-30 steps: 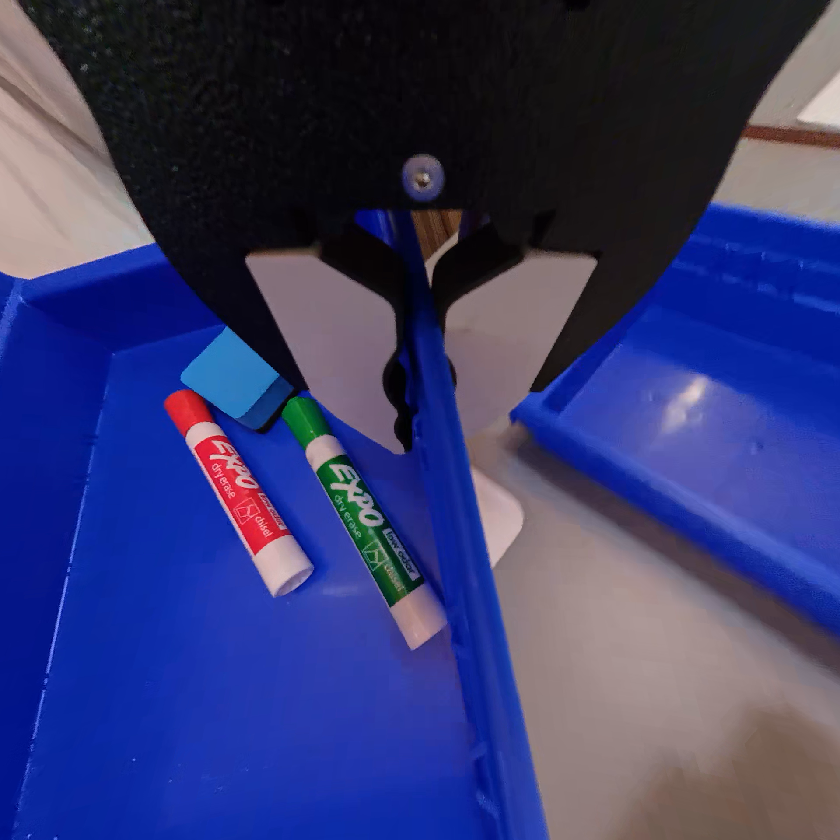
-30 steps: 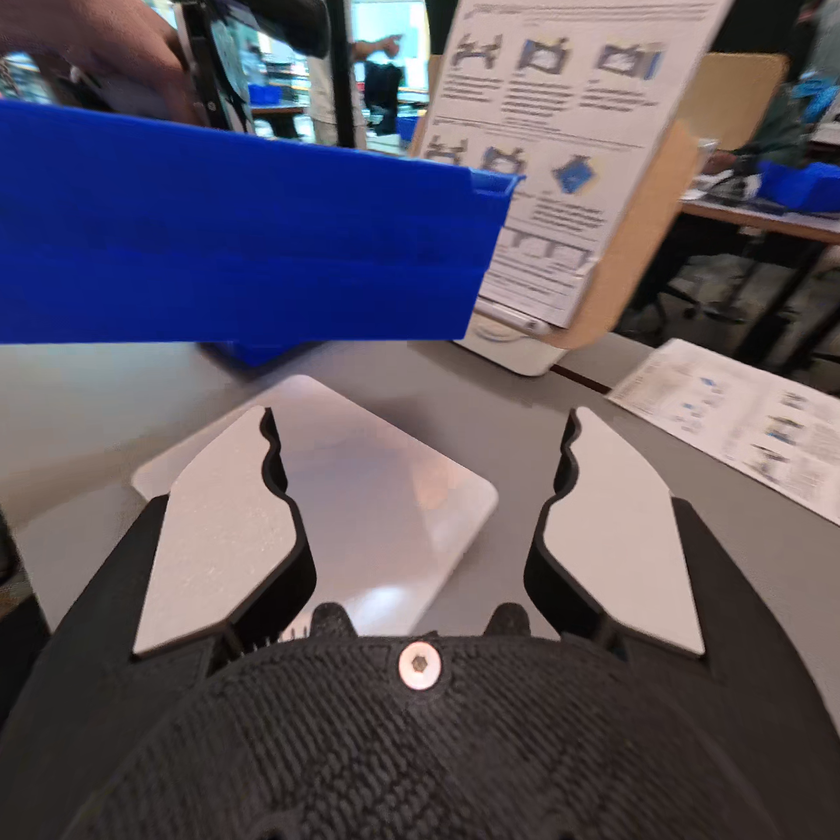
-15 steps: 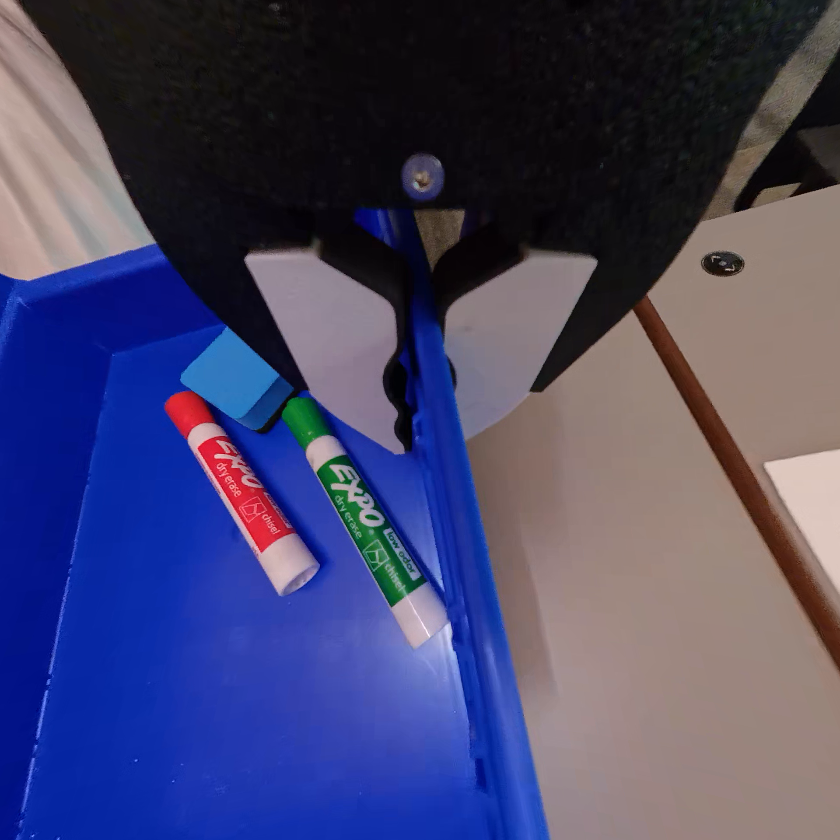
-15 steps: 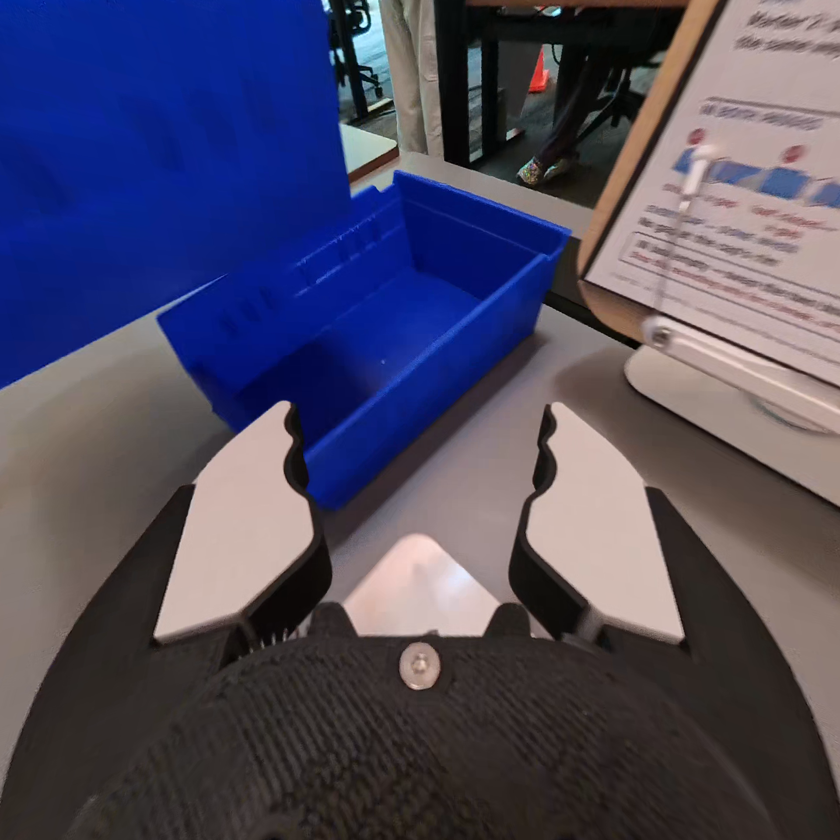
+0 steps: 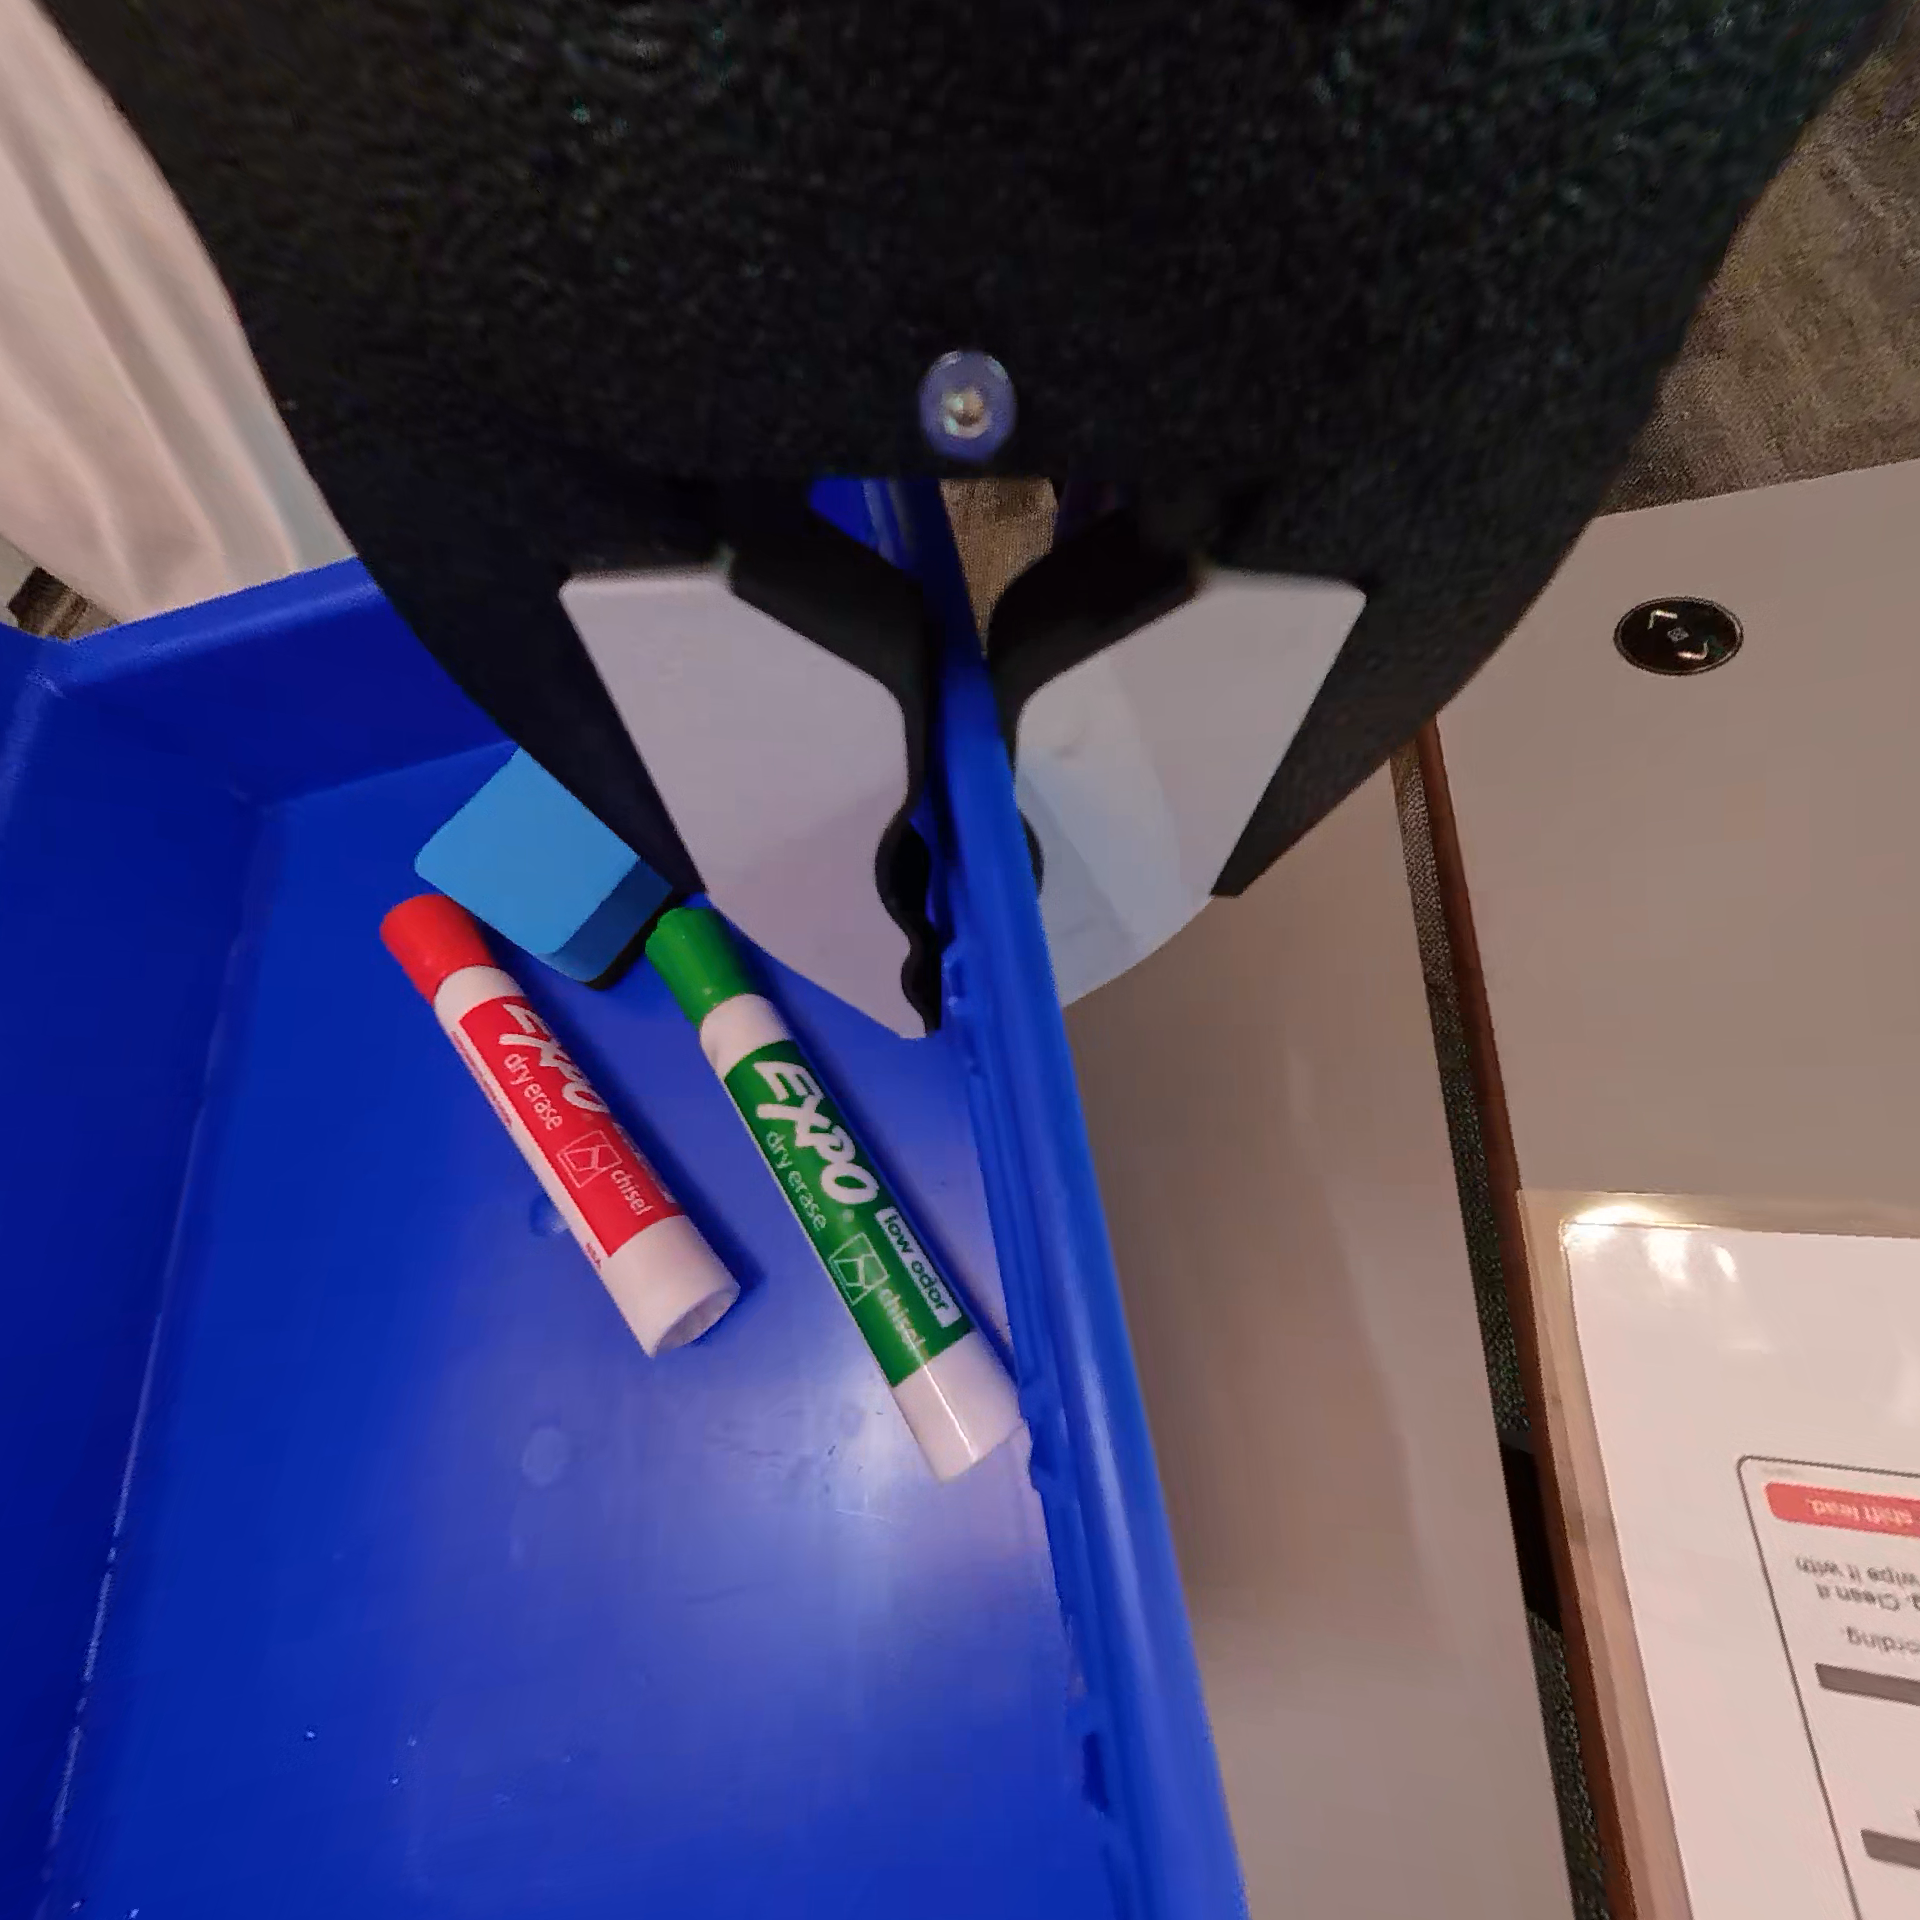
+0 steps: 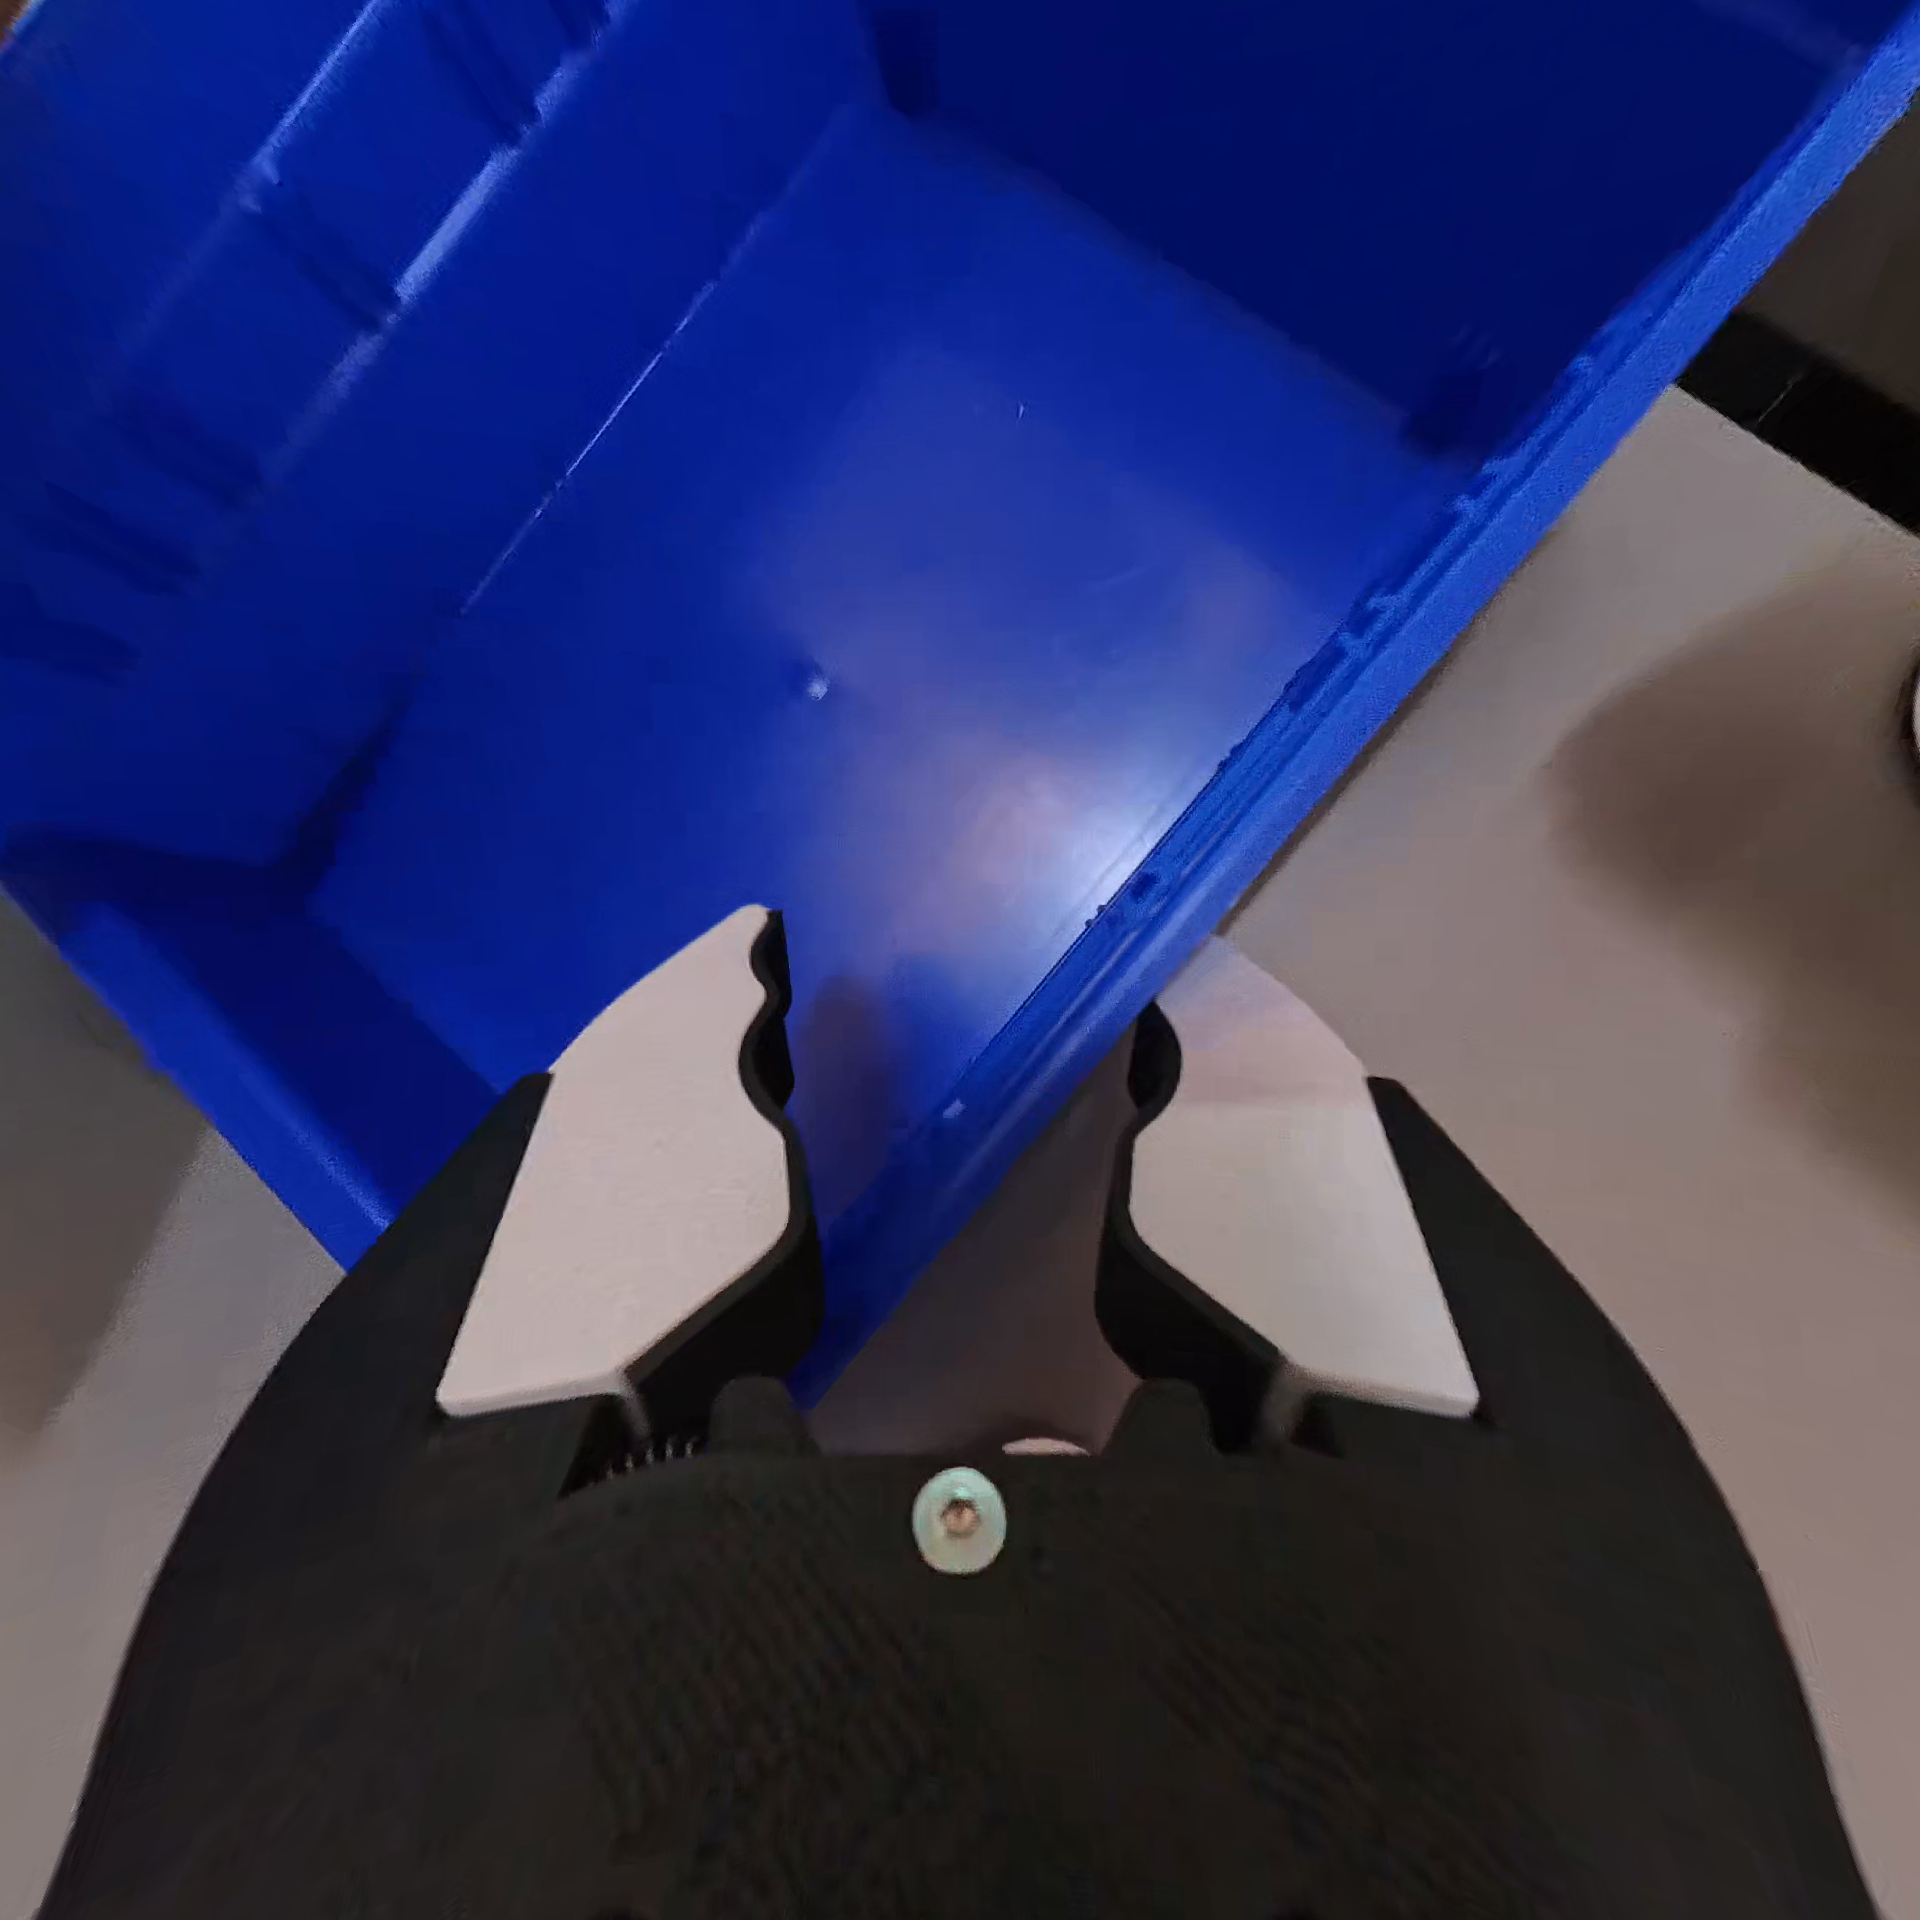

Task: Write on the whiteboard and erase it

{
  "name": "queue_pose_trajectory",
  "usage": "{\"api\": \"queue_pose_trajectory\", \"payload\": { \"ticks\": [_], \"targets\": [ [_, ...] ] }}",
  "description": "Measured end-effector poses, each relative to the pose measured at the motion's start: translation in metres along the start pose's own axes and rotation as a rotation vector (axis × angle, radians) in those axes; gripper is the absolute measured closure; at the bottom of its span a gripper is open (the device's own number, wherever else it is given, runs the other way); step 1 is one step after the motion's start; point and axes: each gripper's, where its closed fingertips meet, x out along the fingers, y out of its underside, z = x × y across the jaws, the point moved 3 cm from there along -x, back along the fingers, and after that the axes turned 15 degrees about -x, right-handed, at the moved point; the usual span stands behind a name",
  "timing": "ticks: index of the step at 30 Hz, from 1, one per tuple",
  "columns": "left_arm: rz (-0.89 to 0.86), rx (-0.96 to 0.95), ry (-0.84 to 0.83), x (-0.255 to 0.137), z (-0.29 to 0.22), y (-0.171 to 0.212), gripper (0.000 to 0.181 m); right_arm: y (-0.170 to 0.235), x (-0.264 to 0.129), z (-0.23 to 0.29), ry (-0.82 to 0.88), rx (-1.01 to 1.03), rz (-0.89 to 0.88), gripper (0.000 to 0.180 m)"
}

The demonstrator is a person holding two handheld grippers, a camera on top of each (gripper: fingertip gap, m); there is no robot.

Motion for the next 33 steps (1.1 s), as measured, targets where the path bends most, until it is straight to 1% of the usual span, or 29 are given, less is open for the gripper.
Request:
{"api": "queue_pose_trajectory", "payload": {
  "ticks": [1, 2, 4, 6, 8, 10, 13, 18, 21, 24, 29, 33],
  "targets": [
    [-0.001, -0.008, 0.004, 0.002, 0.003, 0.000, 0.176, 0.000, 0.000, -0.002, 0.018, 0.025, 0.001, 0.121],
    [-0.001, -0.015, 0.010, 0.003, 0.006, 0.001, 0.176, 0.002, -0.001, -0.007, 0.044, 0.042, 0.020, 0.134],
    [-0.001, -0.026, 0.024, 0.006, 0.009, 0.002, 0.175, 0.006, -0.004, -0.012, 0.041, 0.099, 0.040, 0.152],
    [-0.008, -0.030, 0.034, 0.007, 0.012, 0.002, 0.176, 0.013, -0.008, -0.019, 0.062, 0.051, 0.083, 0.170],
    [-0.014, -0.032, 0.039, 0.006, 0.013, 0.001, 0.177, 0.018, -0.015, -0.013, 0.003, -0.024, 0.098, 0.173],
    [-0.020, -0.037, 0.042, 0.005, 0.013, 0.000, 0.177, 0.023, -0.028, -0.008, 0.003, -0.065, 0.134, 0.173],
    [-0.026, -0.037, 0.044, -0.001, 0.010, -0.002, 0.177, 0.032, -0.053, 0.000, -0.010, -0.103, 0.097, 0.173],
    [-0.044, -0.011, 0.052, -0.014, -0.006, -0.008, 0.177, 0.056, -0.114, 0.005, -0.075, -0.108, 0.043, 0.173],
    [-0.045, 0.016, 0.053, -0.016, -0.019, -0.010, 0.177, 0.091, -0.156, -0.004, -0.098, -0.087, -0.015, 0.174],
    [-0.021, 0.049, 0.044, -0.007, -0.033, -0.010, 0.177, 0.141, -0.196, -0.027, -0.078, -0.043, -0.065, 0.174],
    [0.027, 0.099, 0.015, 0.029, -0.061, -0.012, 0.177, 0.232, -0.267, -0.086, 0.010, 0.059, -0.077, 0.174],
    [0.044, 0.151, 0.050, 0.069, -0.095, -0.016, 0.177, 0.294, -0.319, -0.155, 0.145, 0.164, -0.053, 0.174]
  ]
}}
